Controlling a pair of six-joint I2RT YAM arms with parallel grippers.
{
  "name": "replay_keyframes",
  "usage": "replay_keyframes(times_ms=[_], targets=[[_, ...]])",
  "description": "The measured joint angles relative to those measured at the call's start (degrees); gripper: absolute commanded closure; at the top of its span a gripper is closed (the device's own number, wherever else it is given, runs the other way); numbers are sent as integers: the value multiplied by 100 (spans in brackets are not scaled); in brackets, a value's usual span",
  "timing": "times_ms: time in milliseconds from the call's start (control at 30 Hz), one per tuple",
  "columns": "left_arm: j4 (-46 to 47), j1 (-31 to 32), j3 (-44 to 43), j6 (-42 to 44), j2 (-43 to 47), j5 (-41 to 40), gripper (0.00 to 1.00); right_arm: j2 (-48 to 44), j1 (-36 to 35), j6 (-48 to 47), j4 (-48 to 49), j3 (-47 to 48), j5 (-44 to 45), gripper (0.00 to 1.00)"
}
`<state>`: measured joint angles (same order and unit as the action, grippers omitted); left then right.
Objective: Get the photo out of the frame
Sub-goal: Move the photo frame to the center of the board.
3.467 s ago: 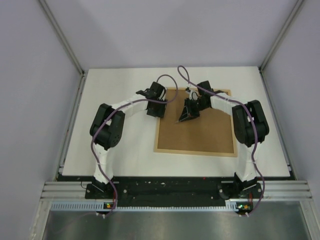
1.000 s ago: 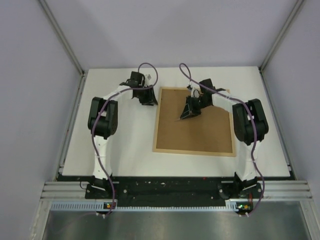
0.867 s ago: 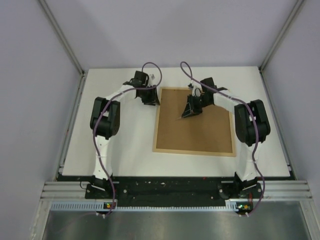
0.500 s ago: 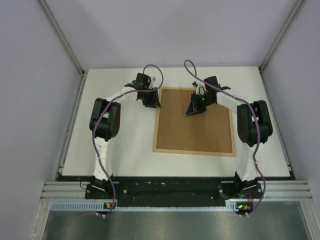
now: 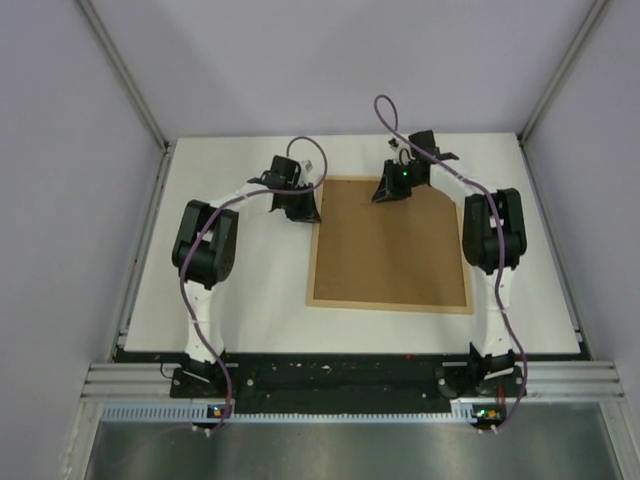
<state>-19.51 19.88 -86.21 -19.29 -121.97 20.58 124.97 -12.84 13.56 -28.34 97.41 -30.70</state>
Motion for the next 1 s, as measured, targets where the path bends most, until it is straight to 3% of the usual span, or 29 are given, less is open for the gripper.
replay_keyframes(times_ms=[467, 833, 1000], targets=[[437, 101, 691, 190, 345, 382, 94, 1163, 0, 330, -44, 1853, 262, 100], [573, 498, 973, 118, 527, 354, 94, 1353, 0, 330, -621, 2304, 111, 100], [560, 577, 1134, -7, 654, 409, 80, 1178, 17, 315, -496, 1915, -136, 100]])
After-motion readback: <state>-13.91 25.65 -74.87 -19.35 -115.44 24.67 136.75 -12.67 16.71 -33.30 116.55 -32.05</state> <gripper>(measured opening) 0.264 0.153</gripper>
